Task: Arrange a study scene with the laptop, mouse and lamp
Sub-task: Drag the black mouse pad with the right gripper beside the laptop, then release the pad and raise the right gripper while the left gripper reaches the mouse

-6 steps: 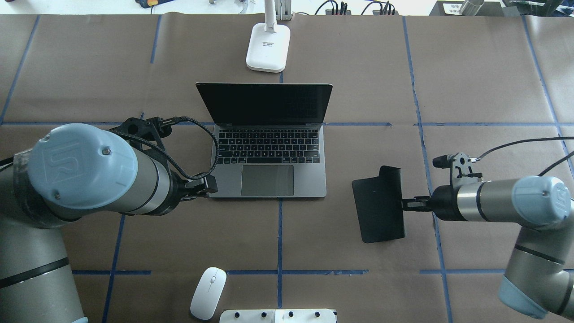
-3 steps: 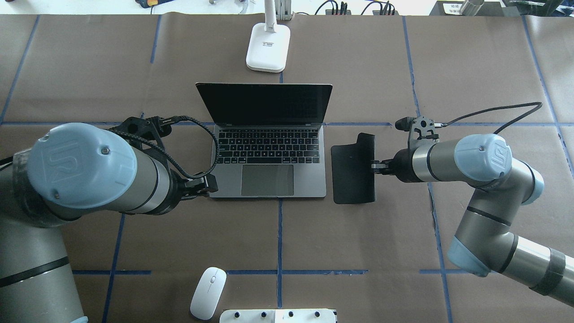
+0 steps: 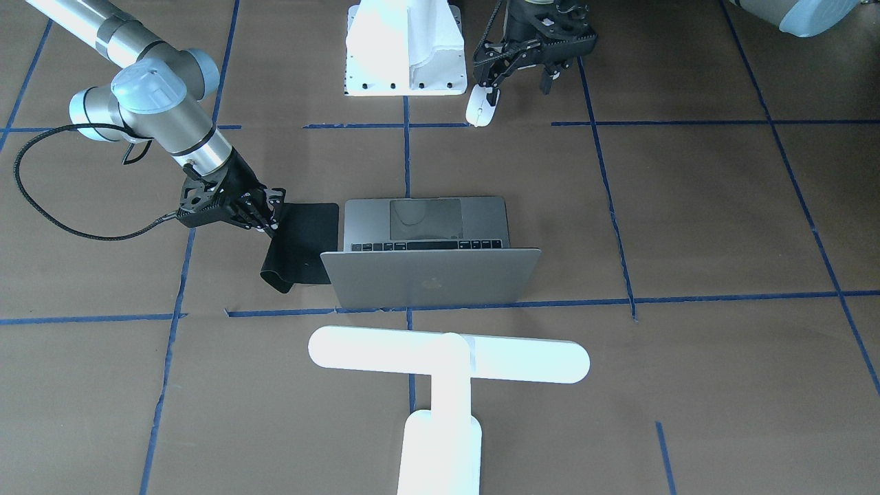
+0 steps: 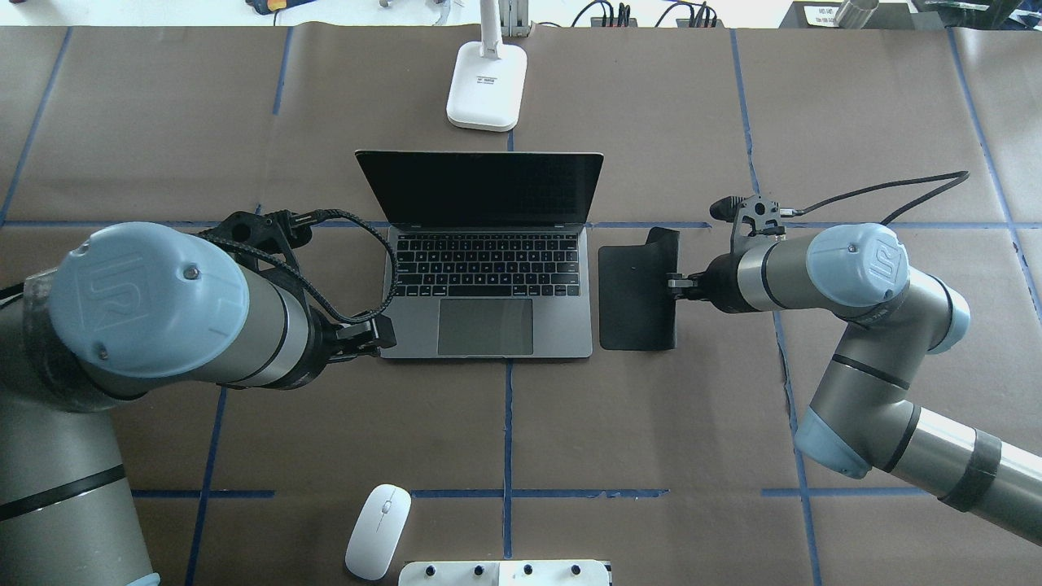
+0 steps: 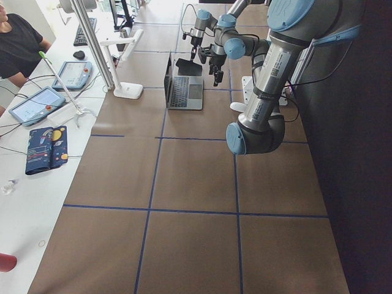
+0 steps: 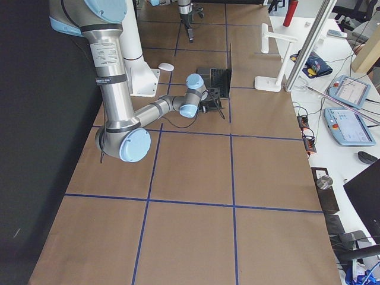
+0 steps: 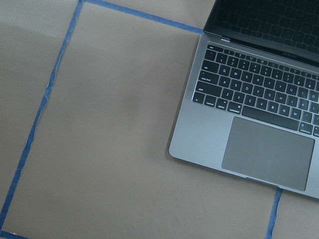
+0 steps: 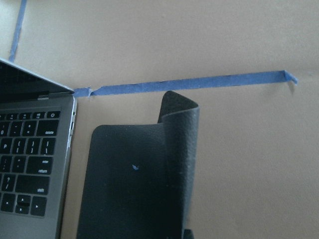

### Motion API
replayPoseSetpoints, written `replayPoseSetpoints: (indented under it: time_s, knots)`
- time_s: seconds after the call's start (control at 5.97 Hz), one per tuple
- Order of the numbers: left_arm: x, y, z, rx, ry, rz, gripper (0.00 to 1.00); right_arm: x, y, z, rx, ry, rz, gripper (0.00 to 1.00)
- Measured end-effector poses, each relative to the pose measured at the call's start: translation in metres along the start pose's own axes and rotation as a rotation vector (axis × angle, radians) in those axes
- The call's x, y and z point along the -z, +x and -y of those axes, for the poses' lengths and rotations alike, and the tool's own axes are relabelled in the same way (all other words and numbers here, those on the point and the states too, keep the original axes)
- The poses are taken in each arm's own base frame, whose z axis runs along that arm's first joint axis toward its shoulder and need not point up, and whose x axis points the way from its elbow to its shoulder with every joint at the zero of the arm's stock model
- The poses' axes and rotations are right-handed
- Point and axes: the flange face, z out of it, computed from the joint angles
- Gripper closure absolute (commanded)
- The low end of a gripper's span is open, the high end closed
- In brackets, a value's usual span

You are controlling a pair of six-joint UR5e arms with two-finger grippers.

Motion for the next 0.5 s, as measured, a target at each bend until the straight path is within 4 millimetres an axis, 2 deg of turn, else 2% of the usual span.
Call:
replayPoseSetpoints:
  time_s: [0.33,0.5]
  knots:
    - [-0.002,-0.001,-0.001,-0.024,-0.002,0.001,0.0,0.007,0.004,0.011,-0.014,-0.004,0.0,0.0]
    - [-0.008,-0.008,-0.001,-0.067,-0.005,0.0,0.0,0.017,0.009,0.025,-0.035,-0.03,0.004,0.0]
